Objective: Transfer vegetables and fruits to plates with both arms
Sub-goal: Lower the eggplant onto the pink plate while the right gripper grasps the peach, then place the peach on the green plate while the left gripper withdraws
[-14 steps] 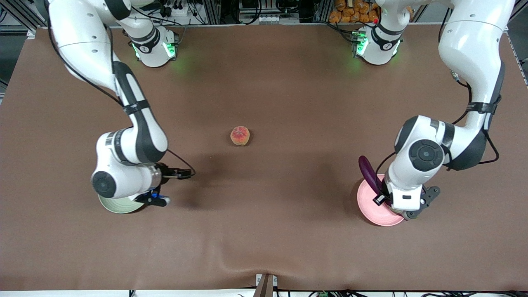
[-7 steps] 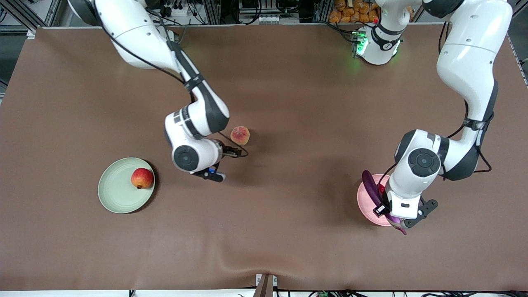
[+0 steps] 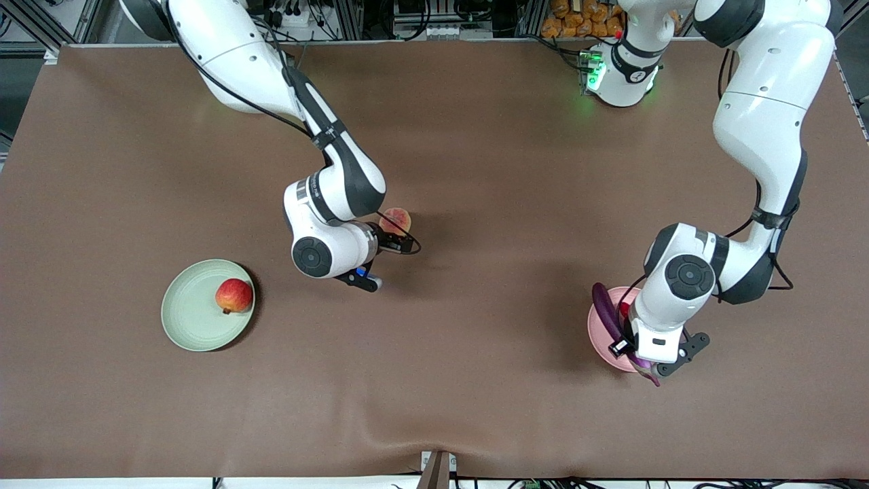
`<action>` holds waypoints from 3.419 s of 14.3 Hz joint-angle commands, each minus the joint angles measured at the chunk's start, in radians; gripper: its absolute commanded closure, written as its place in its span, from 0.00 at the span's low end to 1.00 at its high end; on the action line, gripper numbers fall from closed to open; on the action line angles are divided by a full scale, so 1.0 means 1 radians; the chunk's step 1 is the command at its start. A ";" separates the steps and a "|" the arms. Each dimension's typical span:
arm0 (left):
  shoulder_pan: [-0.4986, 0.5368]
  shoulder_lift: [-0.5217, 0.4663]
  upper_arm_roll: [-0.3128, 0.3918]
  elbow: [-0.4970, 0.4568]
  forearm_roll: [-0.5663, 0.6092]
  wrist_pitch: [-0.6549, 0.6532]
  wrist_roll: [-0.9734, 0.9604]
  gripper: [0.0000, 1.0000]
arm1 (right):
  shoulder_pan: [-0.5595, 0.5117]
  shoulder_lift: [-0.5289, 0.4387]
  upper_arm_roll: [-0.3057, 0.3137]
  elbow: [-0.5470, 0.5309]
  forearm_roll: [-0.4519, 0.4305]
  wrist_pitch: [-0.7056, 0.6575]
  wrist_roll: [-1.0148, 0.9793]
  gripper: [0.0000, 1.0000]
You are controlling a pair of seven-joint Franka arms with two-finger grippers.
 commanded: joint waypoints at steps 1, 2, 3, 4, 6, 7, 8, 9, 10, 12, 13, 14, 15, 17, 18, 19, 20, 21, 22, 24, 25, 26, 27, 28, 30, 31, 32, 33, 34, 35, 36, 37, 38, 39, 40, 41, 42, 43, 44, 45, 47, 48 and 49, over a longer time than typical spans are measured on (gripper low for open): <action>0.024 0.013 -0.005 0.004 0.014 0.010 0.030 0.75 | 0.011 -0.031 0.001 -0.082 0.070 0.067 0.009 0.00; 0.024 0.016 -0.005 0.006 0.014 0.010 0.030 0.38 | 0.025 -0.032 0.001 -0.093 0.073 0.072 0.009 0.00; 0.026 0.014 -0.005 0.006 0.014 0.010 0.030 0.00 | 0.031 -0.035 0.001 -0.105 0.073 0.072 0.007 0.00; 0.029 0.011 -0.005 0.006 0.014 0.010 0.029 0.00 | 0.031 -0.046 0.000 -0.130 0.070 0.072 0.006 0.00; 0.028 -0.001 -0.006 0.007 0.020 0.000 0.038 0.00 | 0.029 -0.063 0.000 -0.162 0.064 0.072 0.006 0.00; 0.028 -0.016 -0.006 0.007 0.020 -0.010 0.059 0.00 | 0.029 -0.071 0.000 -0.176 0.064 0.074 0.006 0.00; 0.031 -0.035 -0.012 0.009 0.020 -0.039 0.081 0.00 | 0.029 -0.071 0.000 -0.180 0.064 0.074 0.007 0.00; 0.032 -0.071 -0.015 0.013 0.020 -0.095 0.119 0.00 | 0.032 -0.069 0.001 -0.182 0.066 0.075 0.007 0.00; 0.034 -0.107 -0.020 0.021 0.013 -0.144 0.180 0.00 | 0.032 -0.068 0.001 -0.183 0.067 0.084 0.007 0.00; 0.038 -0.182 -0.026 0.019 -0.004 -0.188 0.274 0.00 | 0.034 -0.062 0.003 -0.193 0.073 0.101 0.007 0.18; 0.046 -0.217 -0.026 0.019 -0.047 -0.210 0.298 0.00 | 0.040 -0.059 0.004 -0.194 0.073 0.112 0.007 0.44; 0.047 -0.249 -0.028 0.019 -0.103 -0.244 0.337 0.00 | 0.042 -0.059 0.004 -0.196 0.075 0.117 0.009 0.65; 0.052 -0.283 -0.026 0.022 -0.163 -0.282 0.401 0.00 | 0.034 -0.060 0.004 -0.194 0.075 0.115 0.009 0.82; 0.084 -0.344 -0.026 0.036 -0.269 -0.373 0.511 0.00 | 0.013 -0.075 -0.005 -0.188 0.075 0.101 0.009 0.98; 0.101 -0.374 -0.028 0.048 -0.315 -0.431 0.551 0.00 | -0.022 -0.091 -0.006 -0.173 0.073 0.086 0.007 0.99; 0.109 -0.404 -0.026 0.061 -0.353 -0.486 0.588 0.00 | -0.071 -0.097 -0.006 -0.139 0.066 0.051 -0.002 1.00; 0.126 -0.440 -0.028 0.073 -0.380 -0.544 0.627 0.00 | -0.111 -0.106 -0.008 -0.101 0.058 -0.009 -0.013 1.00; 0.145 -0.478 -0.029 0.078 -0.407 -0.606 0.663 0.00 | -0.162 -0.121 -0.012 -0.063 0.035 -0.073 -0.025 1.00; 0.165 -0.521 -0.028 0.079 -0.461 -0.666 0.702 0.00 | -0.211 -0.134 -0.019 -0.026 -0.024 -0.139 -0.043 1.00; 0.225 -0.608 -0.026 0.078 -0.565 -0.755 0.762 0.00 | -0.309 -0.138 -0.019 0.046 -0.121 -0.259 -0.133 1.00; 0.238 -0.645 -0.026 0.078 -0.578 -0.798 0.777 0.00 | -0.354 -0.138 -0.020 0.063 -0.132 -0.282 -0.193 0.99; 0.238 -0.685 -0.022 0.078 -0.572 -0.827 0.777 0.00 | -0.400 -0.138 -0.020 0.067 -0.134 -0.285 -0.270 0.99; 0.238 -0.707 -0.025 0.078 -0.564 -0.843 0.776 0.00 | -0.437 -0.138 -0.020 0.067 -0.138 -0.287 -0.336 0.99; 0.236 -0.714 -0.028 0.079 -0.564 -0.849 0.776 0.00 | -0.472 -0.138 -0.020 0.067 -0.169 -0.288 -0.390 0.98; 0.238 -0.757 -0.023 0.093 -0.573 -0.905 0.779 0.00 | -0.523 -0.134 -0.020 0.079 -0.268 -0.290 -0.491 0.97; 0.238 -0.792 -0.025 0.084 -0.572 -0.921 0.782 0.00 | -0.544 -0.126 -0.020 0.093 -0.322 -0.290 -0.545 0.97; 0.236 -0.808 -0.025 0.069 -0.564 -0.924 0.782 0.00 | -0.570 -0.120 -0.020 0.103 -0.372 -0.287 -0.598 0.96; 0.236 -0.810 -0.025 0.065 -0.562 -0.924 0.782 0.00 | -0.595 -0.103 -0.020 0.119 -0.409 -0.279 -0.658 0.96; 0.238 -0.810 -0.018 0.067 -0.562 -0.925 0.792 0.00 | -0.612 -0.076 -0.020 0.140 -0.419 -0.275 -0.712 0.96; 0.239 -0.813 -0.014 0.068 -0.562 -0.927 0.829 0.00 | -0.624 -0.047 -0.020 0.166 -0.421 -0.256 -0.741 0.96; 0.239 -0.816 -0.006 0.068 -0.562 -0.929 0.860 0.00 | -0.630 -0.025 -0.022 0.175 -0.425 -0.226 -0.767 0.96; 0.241 -0.822 -0.002 0.068 -0.562 -0.947 0.862 0.00 | -0.630 -0.014 -0.020 0.174 -0.449 -0.177 -0.795 0.96; 0.247 -0.829 -0.002 0.065 -0.561 -0.973 0.866 0.00 | -0.632 -0.002 -0.020 0.174 -0.477 -0.140 -0.816 0.95; 0.254 -0.834 -0.002 0.062 -0.561 -0.973 0.868 0.00 | -0.636 0.010 -0.020 0.174 -0.489 -0.118 -0.832 0.94; 0.258 -0.834 -0.002 0.067 -0.556 -0.972 0.869 0.00 | -0.647 0.026 -0.020 0.174 -0.493 -0.100 -0.849 0.92; 0.256 -0.836 -0.003 0.065 -0.549 -0.965 0.872 0.00 | -0.655 0.043 -0.020 0.174 -0.493 -0.074 -0.862 0.91; 0.220 -0.840 0.015 0.058 -0.533 -0.964 0.872 0.00 | -0.662 0.056 -0.020 0.172 -0.494 -0.040 -0.878 0.83; 0.125 -0.851 0.076 0.039 -0.497 -0.964 0.872 0.00 | -0.670 0.066 -0.020 0.172 -0.493 -0.022 -0.896 0.58; 0.035 -0.871 0.171 0.010 -0.484 -0.964 0.872 0.00 | -0.672 0.064 -0.020 0.172 -0.491 -0.021 -0.902 0.01; -0.018 -0.883 0.223 -0.011 -0.484 -0.964 0.872 0.00 | -0.669 0.058 -0.020 0.174 -0.491 -0.023 -0.899 0.00; -0.116 -0.909 0.305 -0.046 -0.481 -0.962 0.872 0.00 | -0.659 0.018 -0.019 0.177 -0.487 -0.028 -0.898 0.00; -0.118 -0.929 0.305 -0.071 -0.481 -0.950 0.871 0.00 | -0.656 -0.033 -0.016 0.174 -0.485 -0.032 -0.896 0.00; -0.117 -0.931 0.305 -0.074 -0.481 -0.939 0.872 0.00 | -0.641 -0.096 -0.017 0.162 -0.486 -0.056 -0.892 0.00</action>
